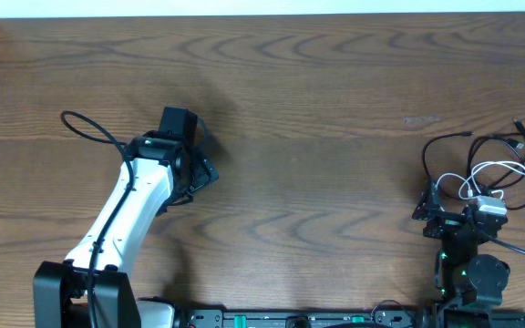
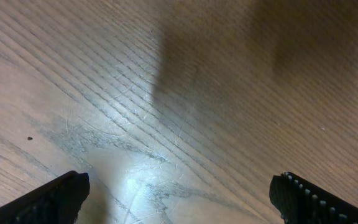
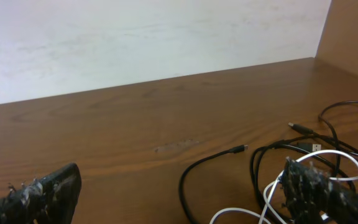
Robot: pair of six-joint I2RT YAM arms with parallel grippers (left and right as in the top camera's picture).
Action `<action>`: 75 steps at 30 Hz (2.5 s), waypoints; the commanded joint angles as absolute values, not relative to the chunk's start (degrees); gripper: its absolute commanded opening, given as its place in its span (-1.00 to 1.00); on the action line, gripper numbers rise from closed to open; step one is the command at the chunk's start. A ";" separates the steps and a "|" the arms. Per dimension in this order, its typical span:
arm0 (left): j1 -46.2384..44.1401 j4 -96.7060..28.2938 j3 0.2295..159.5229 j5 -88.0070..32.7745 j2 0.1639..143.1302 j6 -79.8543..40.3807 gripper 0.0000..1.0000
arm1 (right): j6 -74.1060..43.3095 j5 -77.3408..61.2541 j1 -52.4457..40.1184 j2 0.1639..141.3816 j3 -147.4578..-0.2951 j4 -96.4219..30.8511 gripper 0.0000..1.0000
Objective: Untangle cables
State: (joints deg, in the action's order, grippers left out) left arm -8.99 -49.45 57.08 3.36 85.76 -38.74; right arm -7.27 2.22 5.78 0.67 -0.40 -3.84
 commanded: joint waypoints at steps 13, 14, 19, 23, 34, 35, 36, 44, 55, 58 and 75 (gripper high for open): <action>-8.75 -49.65 57.32 4.14 85.71 -38.20 0.96 | -8.10 1.98 6.07 0.27 -0.32 -4.05 0.99; -8.75 -49.65 57.32 4.12 85.71 -38.20 0.96 | -8.10 1.98 6.07 0.27 -0.32 -4.03 0.99; -8.75 -49.65 57.32 4.14 85.71 -38.20 0.96 | -8.10 1.98 6.02 0.27 -0.30 -3.90 0.99; -8.75 -49.65 57.32 4.12 85.71 -38.20 0.96 | -8.10 1.98 6.02 0.27 -0.27 -3.86 0.99; -8.75 -49.65 57.32 4.14 85.58 -38.20 0.96 | -8.10 1.98 6.02 0.27 -0.27 -3.86 0.98; -8.78 -49.65 57.32 4.12 85.36 -38.20 0.96 | -8.10 1.98 6.02 0.27 -0.27 -3.86 0.99; -8.88 -49.65 57.32 4.12 85.10 -38.20 0.96 | -8.10 1.98 6.02 0.27 -0.27 -3.86 0.99; -8.95 -49.65 57.32 4.14 81.76 -38.20 0.96 | -8.10 1.98 6.02 0.27 -0.25 -3.86 0.98; -8.95 -49.67 57.32 4.12 69.47 -38.20 0.96 | -8.10 1.98 6.02 0.27 -0.25 -3.86 0.98; -8.95 -49.67 57.32 4.14 65.01 -38.20 0.96 | -8.10 1.98 6.02 0.27 -0.27 -3.86 0.99; -8.95 -49.69 57.32 4.14 40.16 -38.20 0.96 | -8.10 1.98 6.02 0.27 -0.25 -3.86 0.99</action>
